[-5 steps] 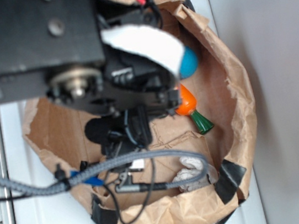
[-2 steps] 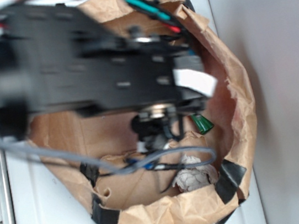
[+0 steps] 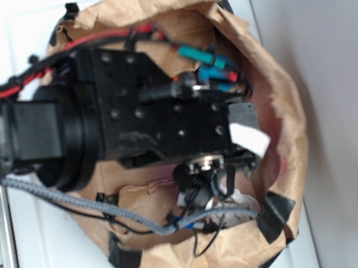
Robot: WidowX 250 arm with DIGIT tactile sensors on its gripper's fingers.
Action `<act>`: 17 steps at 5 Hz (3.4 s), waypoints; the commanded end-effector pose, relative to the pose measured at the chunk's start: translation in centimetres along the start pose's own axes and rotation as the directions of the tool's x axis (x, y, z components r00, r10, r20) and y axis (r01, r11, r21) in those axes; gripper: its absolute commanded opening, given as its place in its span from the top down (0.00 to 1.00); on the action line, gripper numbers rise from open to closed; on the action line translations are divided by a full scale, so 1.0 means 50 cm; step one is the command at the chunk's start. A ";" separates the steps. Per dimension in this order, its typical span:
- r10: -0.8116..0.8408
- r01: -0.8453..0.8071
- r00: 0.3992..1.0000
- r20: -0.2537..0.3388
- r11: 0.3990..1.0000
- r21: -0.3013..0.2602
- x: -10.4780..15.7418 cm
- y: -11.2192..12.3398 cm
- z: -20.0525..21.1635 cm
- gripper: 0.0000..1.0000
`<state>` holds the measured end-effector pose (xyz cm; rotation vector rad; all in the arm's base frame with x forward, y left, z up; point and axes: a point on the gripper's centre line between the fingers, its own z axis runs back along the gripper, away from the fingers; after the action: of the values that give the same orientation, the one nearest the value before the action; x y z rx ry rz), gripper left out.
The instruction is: Grab the white paper.
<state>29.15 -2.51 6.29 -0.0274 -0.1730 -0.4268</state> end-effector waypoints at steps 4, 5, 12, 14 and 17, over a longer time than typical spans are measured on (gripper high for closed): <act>-0.065 0.111 0.968 0.242 0.977 -0.180 0.002 -0.043 0.032 0.00; -0.072 0.133 0.964 0.257 0.965 -0.227 0.014 -0.069 0.037 0.00; 0.078 -0.046 0.972 0.221 0.988 -0.146 0.076 -0.057 0.015 1.00; 0.145 -0.085 0.942 0.303 0.975 -0.203 0.009 -0.002 0.146 1.00; 0.371 -0.325 0.894 -0.251 0.923 0.206 -0.022 -0.004 0.203 1.00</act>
<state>25.79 -0.84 14.01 0.1507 0.1332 -0.0454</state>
